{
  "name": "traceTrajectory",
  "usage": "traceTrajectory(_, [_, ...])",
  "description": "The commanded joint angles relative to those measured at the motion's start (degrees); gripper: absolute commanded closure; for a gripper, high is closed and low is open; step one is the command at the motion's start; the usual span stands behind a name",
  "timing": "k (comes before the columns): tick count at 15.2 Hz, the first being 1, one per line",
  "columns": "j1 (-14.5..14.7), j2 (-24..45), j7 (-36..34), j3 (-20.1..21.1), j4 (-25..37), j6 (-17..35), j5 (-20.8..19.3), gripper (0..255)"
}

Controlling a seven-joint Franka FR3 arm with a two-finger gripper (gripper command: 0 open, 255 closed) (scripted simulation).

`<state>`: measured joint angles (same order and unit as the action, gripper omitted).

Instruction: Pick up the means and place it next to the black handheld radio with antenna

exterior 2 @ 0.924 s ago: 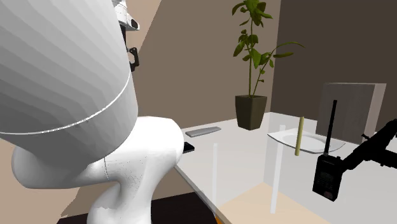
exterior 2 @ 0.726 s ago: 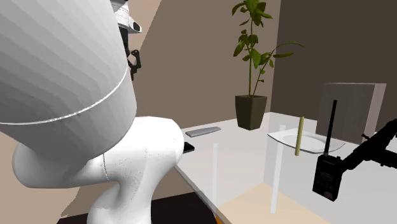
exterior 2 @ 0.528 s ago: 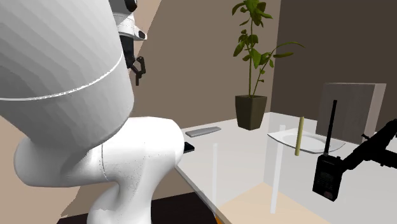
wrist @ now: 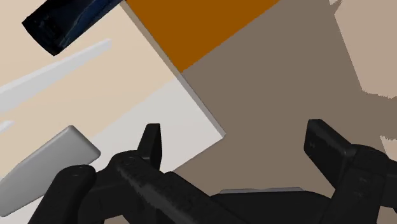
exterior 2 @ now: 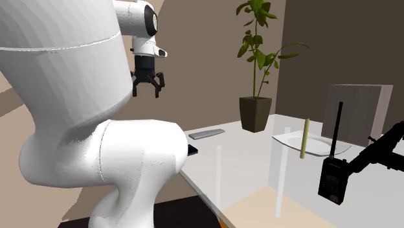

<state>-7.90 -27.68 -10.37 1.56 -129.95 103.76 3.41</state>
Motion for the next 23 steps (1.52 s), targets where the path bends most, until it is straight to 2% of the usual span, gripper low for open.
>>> traceTrajectory(1, [-1.33,3.24,-2.38,-0.29,0.82,2.34,-0.37,0])
traceTrajectory(11, [-7.41,19.03,-12.48,-3.72,7.24,10.97,-2.11,0])
traceTrajectory(23, [-13.70,35.74,-22.86,-9.76,16.38,17.51,-1.63,0])
